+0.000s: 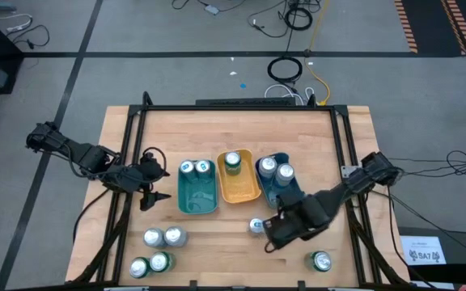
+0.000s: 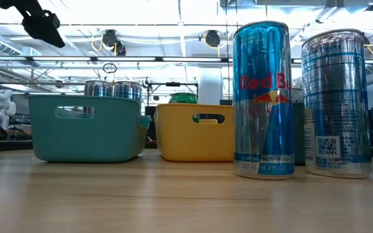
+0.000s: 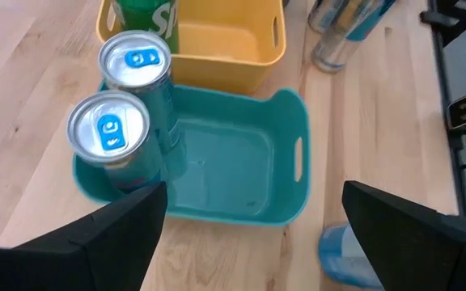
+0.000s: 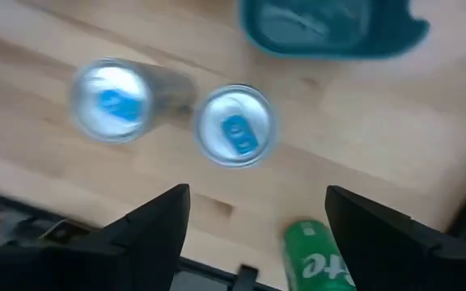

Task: Sort soda cans
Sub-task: Put the green soda can into the yellow bin

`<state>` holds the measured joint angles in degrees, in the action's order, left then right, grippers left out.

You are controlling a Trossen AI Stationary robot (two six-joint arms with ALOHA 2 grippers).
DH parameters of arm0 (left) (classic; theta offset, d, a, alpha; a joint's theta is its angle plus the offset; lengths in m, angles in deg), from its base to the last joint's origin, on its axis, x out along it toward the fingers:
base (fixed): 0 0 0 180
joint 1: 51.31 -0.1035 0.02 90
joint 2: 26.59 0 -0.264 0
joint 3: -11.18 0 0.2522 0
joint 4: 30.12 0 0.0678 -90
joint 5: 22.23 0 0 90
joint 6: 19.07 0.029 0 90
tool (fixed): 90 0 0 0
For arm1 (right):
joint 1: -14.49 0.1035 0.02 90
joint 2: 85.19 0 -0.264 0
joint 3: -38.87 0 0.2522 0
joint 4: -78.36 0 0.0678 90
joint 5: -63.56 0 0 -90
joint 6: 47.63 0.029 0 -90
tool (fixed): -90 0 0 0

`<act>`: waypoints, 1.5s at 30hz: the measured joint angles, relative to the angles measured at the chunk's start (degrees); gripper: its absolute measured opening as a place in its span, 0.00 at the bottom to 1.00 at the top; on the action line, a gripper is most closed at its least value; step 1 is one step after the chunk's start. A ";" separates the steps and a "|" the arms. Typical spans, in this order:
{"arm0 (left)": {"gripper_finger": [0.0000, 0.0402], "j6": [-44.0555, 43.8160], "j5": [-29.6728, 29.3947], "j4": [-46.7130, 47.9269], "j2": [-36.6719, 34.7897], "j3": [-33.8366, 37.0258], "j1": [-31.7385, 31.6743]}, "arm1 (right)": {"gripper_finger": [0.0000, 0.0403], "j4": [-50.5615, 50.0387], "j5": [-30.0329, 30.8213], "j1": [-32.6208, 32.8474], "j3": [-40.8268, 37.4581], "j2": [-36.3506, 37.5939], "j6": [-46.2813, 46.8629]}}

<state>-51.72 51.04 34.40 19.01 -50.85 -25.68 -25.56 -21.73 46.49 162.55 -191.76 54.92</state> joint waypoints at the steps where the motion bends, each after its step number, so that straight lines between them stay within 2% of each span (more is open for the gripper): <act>1: 0.95 0.00 0.00 -0.58 0.02 0.00 0.00 | 0.69 0.20 1.88 0.88 1.07 0.15 -0.55; 5: 0.95 -1.54 -0.83 -3.11 0.00 -0.02 0.00 | 0.69 0.62 10.33 5.43 3.87 0.45 -0.44; 10: 0.95 -12.25 -1.40 -1.04 0.00 -0.02 0.00 | 0.69 0.37 23.37 13.09 4.01 0.19 5.94; 12: 0.95 -15.31 -1.40 0.12 0.02 -0.02 0.00 | 0.69 0.60 26.40 16.15 4.01 -0.18 6.58; 18: 0.95 -22.60 -1.62 1.25 0.49 -0.11 0.00 | 0.69 0.21 27.09 23.23 4.01 -1.39 8.19; 21: 0.95 -25.20 -2.19 1.44 2.50 -1.35 0.00 | 0.69 0.20 30.72 26.45 3.68 -1.43 8.82; 24: 0.95 -25.57 -3.47 3.36 6.41 -4.24 0.00 | 0.69 0.20 34.40 29.58 2.72 -1.43 9.33; 31: 0.95 -24.84 -4.31 5.80 18.09 -14.28 0.00 | 0.69 0.14 34.79 35.52 -2.65 -1.44 14.01; 35: 0.95 -24.00 -3.33 2.20 21.74 -17.26 0.00 | 0.69 0.10 34.75 38.11 -5.46 -1.48 15.83; 45: 0.95 -24.02 -3.27 -10.50 25.04 -17.40 -0.91 | 0.69 0.15 34.80 42.29 -7.99 -1.43 16.08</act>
<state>-75.74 47.76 23.90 44.05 -68.25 -26.59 -25.41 13.07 88.77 154.56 -193.19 71.00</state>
